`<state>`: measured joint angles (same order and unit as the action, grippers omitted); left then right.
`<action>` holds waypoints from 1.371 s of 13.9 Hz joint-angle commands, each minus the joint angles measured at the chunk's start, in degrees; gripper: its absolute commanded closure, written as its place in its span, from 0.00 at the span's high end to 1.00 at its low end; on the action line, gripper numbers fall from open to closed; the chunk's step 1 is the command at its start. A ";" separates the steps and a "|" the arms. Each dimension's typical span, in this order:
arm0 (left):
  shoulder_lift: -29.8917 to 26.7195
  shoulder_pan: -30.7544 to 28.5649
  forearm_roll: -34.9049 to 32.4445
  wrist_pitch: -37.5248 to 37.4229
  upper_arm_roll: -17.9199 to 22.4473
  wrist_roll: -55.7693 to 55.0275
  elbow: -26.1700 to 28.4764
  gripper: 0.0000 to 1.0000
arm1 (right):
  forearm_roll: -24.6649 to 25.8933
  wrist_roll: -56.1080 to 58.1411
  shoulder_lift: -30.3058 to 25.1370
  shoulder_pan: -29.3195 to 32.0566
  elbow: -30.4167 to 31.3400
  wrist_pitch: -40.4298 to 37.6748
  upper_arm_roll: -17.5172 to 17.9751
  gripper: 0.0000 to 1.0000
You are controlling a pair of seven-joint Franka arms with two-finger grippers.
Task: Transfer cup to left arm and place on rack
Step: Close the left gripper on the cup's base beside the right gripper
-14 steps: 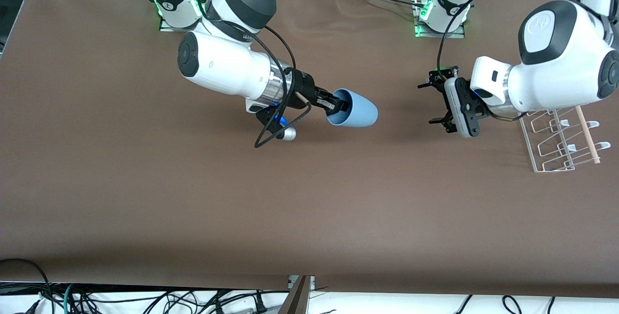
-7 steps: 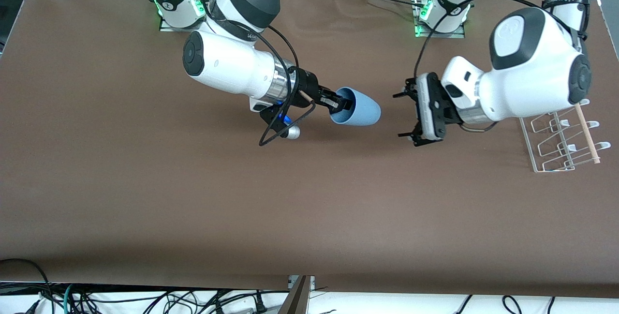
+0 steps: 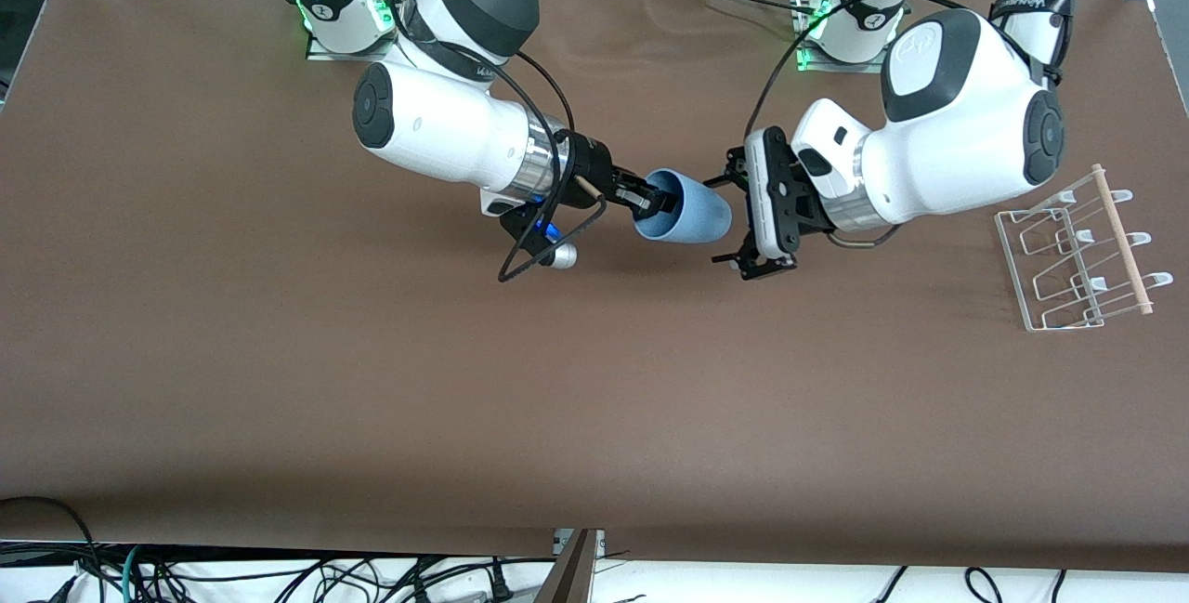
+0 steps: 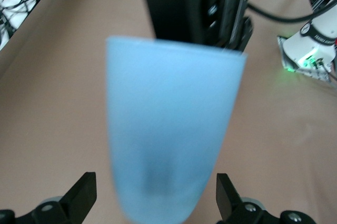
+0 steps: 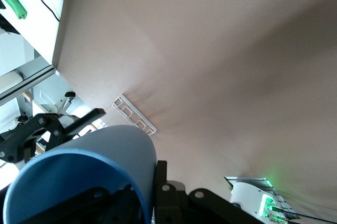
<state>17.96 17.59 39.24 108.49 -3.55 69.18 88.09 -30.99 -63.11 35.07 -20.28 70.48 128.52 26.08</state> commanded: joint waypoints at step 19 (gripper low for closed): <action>-0.12 -1.94 4.00 -6.17 0.65 3.06 -1.61 0.06 | 0.40 -1.50 -7.54 6.83 -1.58 -8.61 -3.39 1.00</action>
<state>18.01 17.33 42.05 105.19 -3.04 70.51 87.22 -31.06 -64.44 31.65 -16.00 68.41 125.40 24.61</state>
